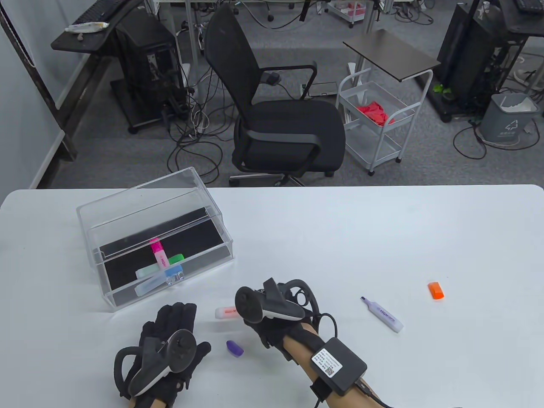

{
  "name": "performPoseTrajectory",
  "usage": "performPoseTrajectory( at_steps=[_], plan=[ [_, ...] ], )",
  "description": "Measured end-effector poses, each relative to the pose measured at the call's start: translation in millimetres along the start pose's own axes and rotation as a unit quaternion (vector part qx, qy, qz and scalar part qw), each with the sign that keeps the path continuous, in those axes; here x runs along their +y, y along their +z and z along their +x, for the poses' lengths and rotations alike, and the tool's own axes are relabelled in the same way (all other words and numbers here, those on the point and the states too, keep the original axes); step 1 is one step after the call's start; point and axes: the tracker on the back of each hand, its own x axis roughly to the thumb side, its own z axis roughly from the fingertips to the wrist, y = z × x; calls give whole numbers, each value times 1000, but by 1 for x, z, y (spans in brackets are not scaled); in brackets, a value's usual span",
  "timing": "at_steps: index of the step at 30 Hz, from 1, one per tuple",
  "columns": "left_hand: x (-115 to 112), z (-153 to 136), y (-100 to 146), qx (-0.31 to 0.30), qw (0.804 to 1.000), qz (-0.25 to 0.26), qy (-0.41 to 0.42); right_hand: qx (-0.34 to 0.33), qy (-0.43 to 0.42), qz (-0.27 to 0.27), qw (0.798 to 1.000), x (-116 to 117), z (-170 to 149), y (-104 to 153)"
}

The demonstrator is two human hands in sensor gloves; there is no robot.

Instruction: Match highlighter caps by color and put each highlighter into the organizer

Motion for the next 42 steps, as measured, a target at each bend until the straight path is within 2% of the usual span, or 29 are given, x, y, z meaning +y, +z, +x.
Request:
performPoseTrajectory(
  at_steps=[11, 14, 18, 24, 29, 34, 40, 42],
  plan=[
    [0, 5, 0, -19, 1000, 6, 11, -63, -48, 12, 997, -10, 50, 6],
    [2, 7, 1, -25, 999, 24, 14, -70, -67, 15, 995, -10, 55, 6],
    [1, 9, 0, -33, 999, 21, 17, -72, -77, 14, 994, -9, 55, 6],
    [0, 13, -2, -37, 999, 22, -31, -71, -78, -25, 994, -9, 50, 13],
    [-2, 6, -5, -24, 1000, 9, -14, -18, -36, -61, 997, -10, 18, 27],
    [-3, 3, -7, -16, 1000, 1, -13, 68, -6, -85, 994, -16, -39, 44],
    [-2, 3, -6, -12, 1000, -2, -10, 157, 44, -109, 981, -29, -101, 69],
    [-2, 1, -6, -8, 1000, -3, -8, 203, 40, -117, 971, -34, -131, 80]
  ],
)
